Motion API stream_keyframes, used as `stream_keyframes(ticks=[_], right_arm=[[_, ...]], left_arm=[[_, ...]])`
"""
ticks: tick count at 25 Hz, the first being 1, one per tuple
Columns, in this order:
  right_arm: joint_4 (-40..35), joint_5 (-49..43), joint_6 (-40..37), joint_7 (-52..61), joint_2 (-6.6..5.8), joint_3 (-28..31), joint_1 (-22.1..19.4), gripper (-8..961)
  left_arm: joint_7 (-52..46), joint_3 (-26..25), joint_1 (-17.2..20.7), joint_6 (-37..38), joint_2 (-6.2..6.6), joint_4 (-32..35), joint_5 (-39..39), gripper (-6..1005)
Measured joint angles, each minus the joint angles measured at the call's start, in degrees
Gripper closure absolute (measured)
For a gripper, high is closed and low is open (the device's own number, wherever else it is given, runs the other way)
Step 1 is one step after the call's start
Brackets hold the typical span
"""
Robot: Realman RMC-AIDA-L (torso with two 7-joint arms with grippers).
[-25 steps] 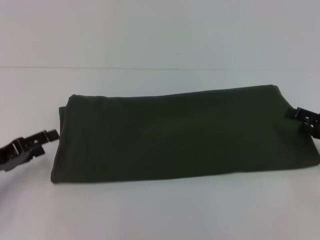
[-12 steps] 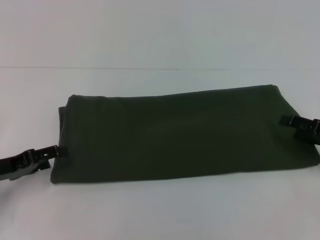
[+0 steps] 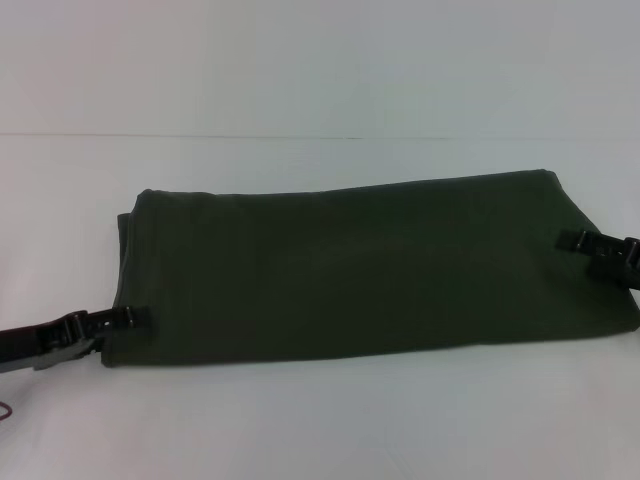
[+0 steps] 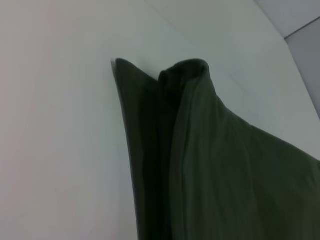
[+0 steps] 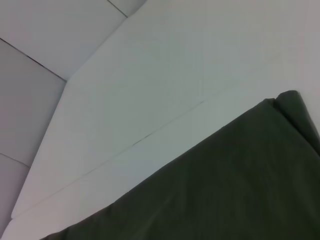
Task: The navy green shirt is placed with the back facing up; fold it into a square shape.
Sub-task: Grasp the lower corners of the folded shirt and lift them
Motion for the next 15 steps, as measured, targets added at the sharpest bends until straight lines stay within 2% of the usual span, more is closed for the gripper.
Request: stream_keyframes(ticks=[7, 12, 15], right_arm=[[0.00, 0.00, -0.12, 0.01, 0.06, 0.00, -0.06, 48], [0.00, 0.00, -0.21, 0.01, 0.09, 0.00, -0.28, 53], [0.00, 0.00, -0.29, 0.01, 0.08, 0.00, -0.35, 56]], left_arm=[[-1.04, 0.37, -0.09, -0.01, 0.02, 0.22, 0.68, 127], [-3.49, 0.48, -1.45, -0.29, 0.43, 0.39, 5.55, 134], [-4.32, 0.76, -1.94, -0.74, 0.46, 0.36, 6.87, 234]])
